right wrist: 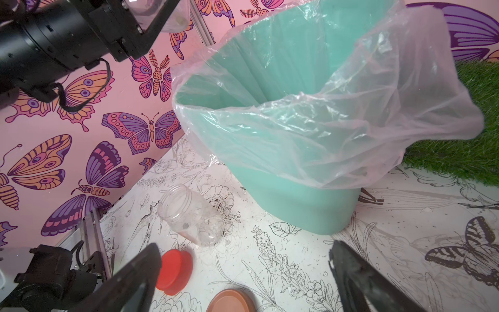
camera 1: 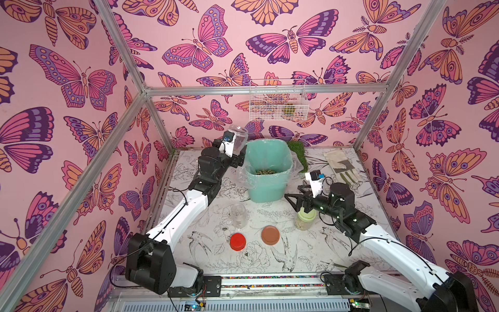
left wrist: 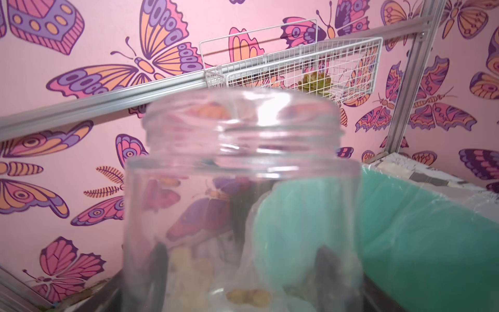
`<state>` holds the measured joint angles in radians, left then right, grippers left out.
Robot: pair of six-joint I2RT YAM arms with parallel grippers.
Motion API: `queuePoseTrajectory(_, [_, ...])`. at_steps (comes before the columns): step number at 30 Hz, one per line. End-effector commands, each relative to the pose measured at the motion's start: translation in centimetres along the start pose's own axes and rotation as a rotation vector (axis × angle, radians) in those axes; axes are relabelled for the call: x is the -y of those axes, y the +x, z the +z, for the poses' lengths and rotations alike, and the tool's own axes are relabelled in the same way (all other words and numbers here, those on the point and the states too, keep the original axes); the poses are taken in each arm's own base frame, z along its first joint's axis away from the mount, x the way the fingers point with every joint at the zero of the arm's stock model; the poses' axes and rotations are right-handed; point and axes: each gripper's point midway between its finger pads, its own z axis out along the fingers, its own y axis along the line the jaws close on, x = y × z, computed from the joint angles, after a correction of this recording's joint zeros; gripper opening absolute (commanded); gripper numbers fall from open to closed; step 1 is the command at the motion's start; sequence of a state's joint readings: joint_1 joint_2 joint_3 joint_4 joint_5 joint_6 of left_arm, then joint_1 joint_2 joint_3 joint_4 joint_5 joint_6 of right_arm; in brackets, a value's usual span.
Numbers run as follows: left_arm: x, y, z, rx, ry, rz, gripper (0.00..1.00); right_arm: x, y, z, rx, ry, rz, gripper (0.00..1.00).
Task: Empty moldy peanuts from jars
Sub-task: Pour the moldy peanuts from the jar into the trash bin.
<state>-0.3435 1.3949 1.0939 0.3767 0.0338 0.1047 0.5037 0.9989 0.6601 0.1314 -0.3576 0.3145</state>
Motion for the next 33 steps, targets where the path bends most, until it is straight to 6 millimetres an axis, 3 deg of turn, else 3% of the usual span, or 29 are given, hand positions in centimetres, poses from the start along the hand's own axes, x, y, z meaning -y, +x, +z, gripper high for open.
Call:
queuePoseTrajectory(1, [-1.4, -6.0, -2.2, 0.242, -0.029, -0.155, 0.00, -0.6, -1.4, -0.3, 0.025, -0.020, -0.001, 0.99])
queuePoseTrajectory(15, [-1.9, -3.6, -3.5, 0.202, -0.044, -0.191, 0.00, -0.7, -1.2, -0.2, 0.018, -0.030, 0.001, 0.99])
queuePoseTrajectory(21, [-1.7, -3.3, -3.3, 0.176, -0.034, -0.152, 0.00, -0.7, -1.1, -0.2, 0.017, -0.033, 0.002, 0.99])
queuePoseTrajectory(22, [-1.7, -4.7, -4.3, 0.203, -0.030, -0.137, 0.00, -0.7, -1.0, -0.2, 0.015, -0.033, 0.002, 0.99])
queuePoseTrajectory(27, [-0.6, -5.4, -4.3, 0.133, 0.031, 0.009, 0.00, -0.7, -0.9, -0.4, 0.017, -0.029, -0.002, 0.99])
queuePoseTrajectory(31, [1.6, -6.2, -4.3, 0.041, 0.174, 0.212, 0.00, -0.3, -0.7, -0.7, 0.026, -0.009, 0.002, 0.99])
queuePoseTrajectory(33, [2.8, -5.0, -3.5, -0.060, 0.267, 0.357, 0.00, -0.2, -0.5, -0.8, 0.031, -0.004, 0.000, 0.99])
